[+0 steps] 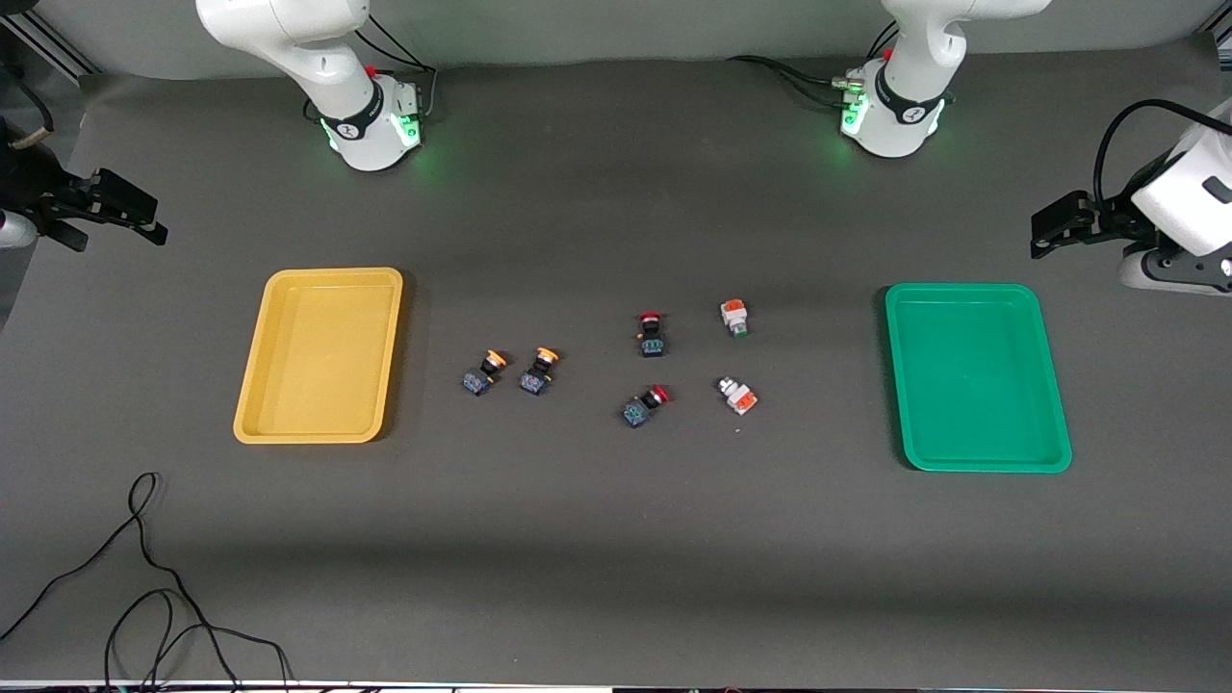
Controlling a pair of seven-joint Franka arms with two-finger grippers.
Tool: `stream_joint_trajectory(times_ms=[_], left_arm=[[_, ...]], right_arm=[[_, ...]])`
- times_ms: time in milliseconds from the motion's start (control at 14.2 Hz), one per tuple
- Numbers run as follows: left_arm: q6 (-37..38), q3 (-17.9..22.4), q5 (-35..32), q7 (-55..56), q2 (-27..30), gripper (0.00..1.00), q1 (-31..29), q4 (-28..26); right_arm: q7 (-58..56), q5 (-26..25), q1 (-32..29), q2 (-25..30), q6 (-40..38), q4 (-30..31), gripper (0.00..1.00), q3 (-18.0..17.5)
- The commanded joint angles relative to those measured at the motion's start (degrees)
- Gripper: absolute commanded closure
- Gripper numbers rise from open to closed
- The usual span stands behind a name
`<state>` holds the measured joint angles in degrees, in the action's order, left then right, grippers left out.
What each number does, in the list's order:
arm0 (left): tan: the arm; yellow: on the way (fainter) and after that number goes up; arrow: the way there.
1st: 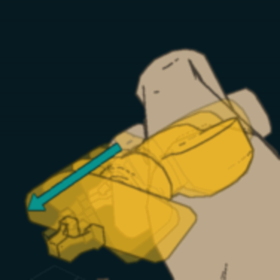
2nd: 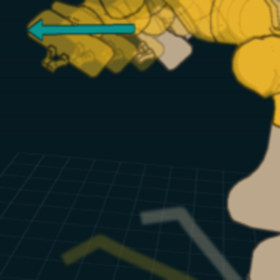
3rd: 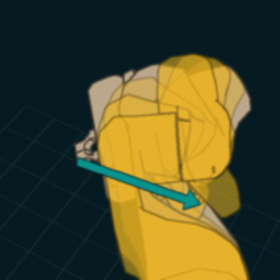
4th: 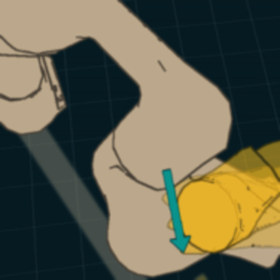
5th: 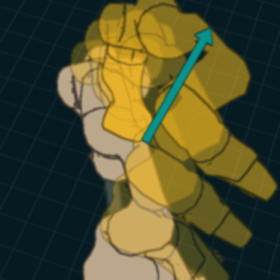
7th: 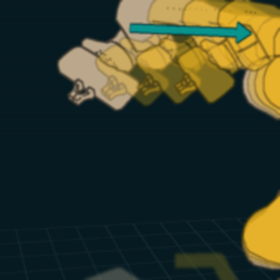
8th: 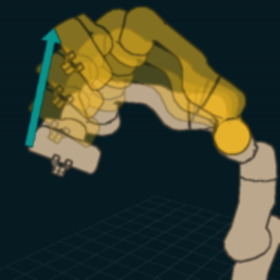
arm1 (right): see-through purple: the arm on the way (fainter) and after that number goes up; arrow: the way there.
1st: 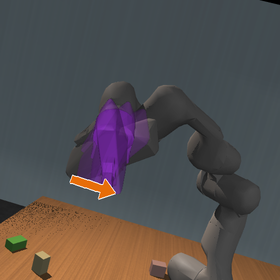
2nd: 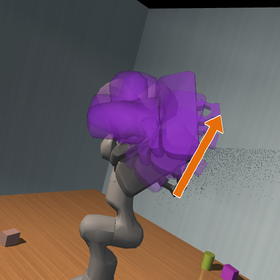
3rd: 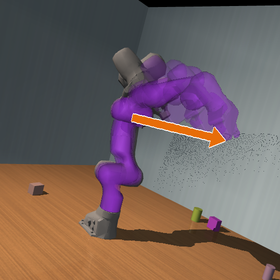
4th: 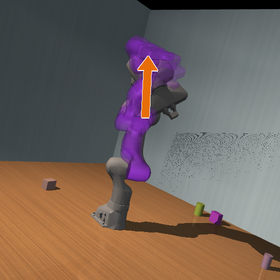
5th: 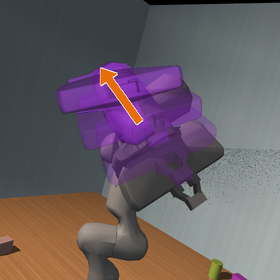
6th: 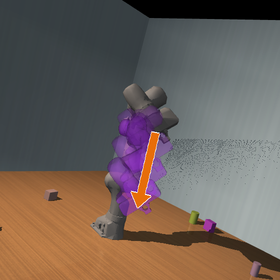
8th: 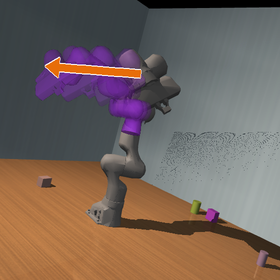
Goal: Place green and yellow buttons in trays
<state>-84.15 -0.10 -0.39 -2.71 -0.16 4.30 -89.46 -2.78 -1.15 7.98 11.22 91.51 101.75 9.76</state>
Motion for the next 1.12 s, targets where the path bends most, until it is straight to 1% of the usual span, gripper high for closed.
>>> stream_joint_trajectory(times_ms=[0,281,491,632,842,982,1053], left_arm=[[-0.31,-0.16,0.13,-0.8,0.07,0.0,0.09,0.6],[-0.4,-0.25,0.22,-0.8,-0.02,0.0,0.27,0.6],[-0.75,-0.16,0.48,-0.8,-0.02,0.0,0.27,0.6],[-1.01,-0.16,1.09,-0.8,-0.02,0.0,0.18,0.6],[-0.92,-0.16,1.09,-0.8,-0.02,0.0,0.18,0.6],[-0.75,-0.16,1.09,-0.72,-0.28,0.0,0.27,0.6],[-0.31,-0.25,1.09,-0.72,-0.28,0.0,0.36,0.6]], right_arm=[[1.29,-1.4,-0.07,-0.14,-1.23,-1.47,0.0,-0.36],[1.11,-1.4,-0.07,-0.67,-1.77,-2.78,0.0,-0.36],[1.29,-1.22,-0.16,-4.09,-2.9,-6.2,0.0,-0.18],[1.11,-0.69,-0.24,-5.67,-5.27,-7.62,0.0,-0.18],[1.29,-0.61,0.28,-6.73,-6.6,-7.97,0.0,-0.44],[1.03,0.71,0.28,-7.26,-9.31,-7.89,0.0,-0.36],[0.76,1.06,0.2,-7.61,-9.41,-7.97,0.0,-0.36]])
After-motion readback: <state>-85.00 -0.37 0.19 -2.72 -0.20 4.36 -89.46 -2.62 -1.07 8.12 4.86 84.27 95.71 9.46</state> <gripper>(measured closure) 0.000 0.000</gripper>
